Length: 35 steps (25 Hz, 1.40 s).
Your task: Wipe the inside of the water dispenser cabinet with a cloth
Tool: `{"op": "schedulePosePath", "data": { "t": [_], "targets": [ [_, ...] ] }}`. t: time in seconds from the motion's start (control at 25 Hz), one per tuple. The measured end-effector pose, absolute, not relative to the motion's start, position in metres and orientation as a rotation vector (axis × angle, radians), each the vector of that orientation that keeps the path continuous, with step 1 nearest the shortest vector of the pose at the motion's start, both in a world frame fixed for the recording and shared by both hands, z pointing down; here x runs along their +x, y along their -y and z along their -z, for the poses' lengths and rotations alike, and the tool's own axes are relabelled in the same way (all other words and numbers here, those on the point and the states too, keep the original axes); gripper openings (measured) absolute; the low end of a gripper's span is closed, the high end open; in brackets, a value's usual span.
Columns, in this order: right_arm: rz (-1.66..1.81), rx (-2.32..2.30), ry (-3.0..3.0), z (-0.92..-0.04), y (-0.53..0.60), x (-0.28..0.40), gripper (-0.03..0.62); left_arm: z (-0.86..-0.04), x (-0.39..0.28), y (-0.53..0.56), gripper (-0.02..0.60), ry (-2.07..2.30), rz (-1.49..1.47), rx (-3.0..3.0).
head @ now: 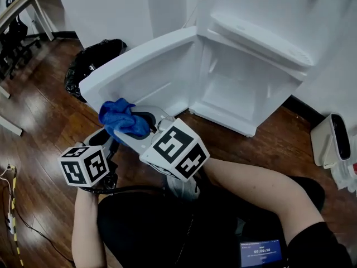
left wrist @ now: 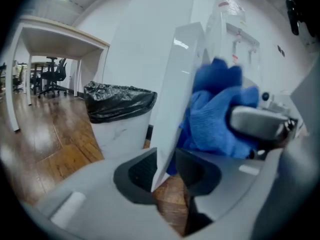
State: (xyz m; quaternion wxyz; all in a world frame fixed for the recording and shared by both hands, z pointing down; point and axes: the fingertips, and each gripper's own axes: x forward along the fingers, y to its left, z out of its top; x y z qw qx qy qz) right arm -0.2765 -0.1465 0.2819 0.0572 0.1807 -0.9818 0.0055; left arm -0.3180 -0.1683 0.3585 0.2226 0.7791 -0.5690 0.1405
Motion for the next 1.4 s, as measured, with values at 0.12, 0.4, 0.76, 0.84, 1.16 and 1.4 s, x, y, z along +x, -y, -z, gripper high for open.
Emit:
{"op": "schedulePosePath", "data": {
  "t": [0.12, 0.4, 0.76, 0.84, 1.16, 1.4],
  "targets": [
    [-0.049, 0.790, 2.820, -0.318, 0.205, -0.219, 0.166, -0.356, -0.314, 0.168, 0.123, 1.567, -0.379, 2.172],
    [-0.222, 1.477, 2.544, -0.334, 0.306, -0.032, 0.166, -0.353, -0.312, 0.172, 0.123, 1.554, -0.376, 2.192],
    [-0.138, 1.015, 2.618, -0.383, 0.231, -0.179, 0.166, -0.335, -0.322, 0.169, 0.086, 1.625, -0.268, 2.191],
    [-0.121, 0.864, 2.691, -0.375, 0.198, -0.229, 0.166, -0.317, -0.330, 0.165, 0.088, 1.671, -0.173, 2.195],
    [0.065, 0.489, 2.726, -0.368, 0.125, -0.312, 0.166, -0.233, -0.392, 0.135, 0.044, 1.981, 0.423, 2.124],
    [-0.056, 0.976, 2.599, -0.383, 0.232, -0.194, 0.166, -0.248, -0.376, 0.144, 0.044, 1.927, 0.274, 2.171]
  ]
}}
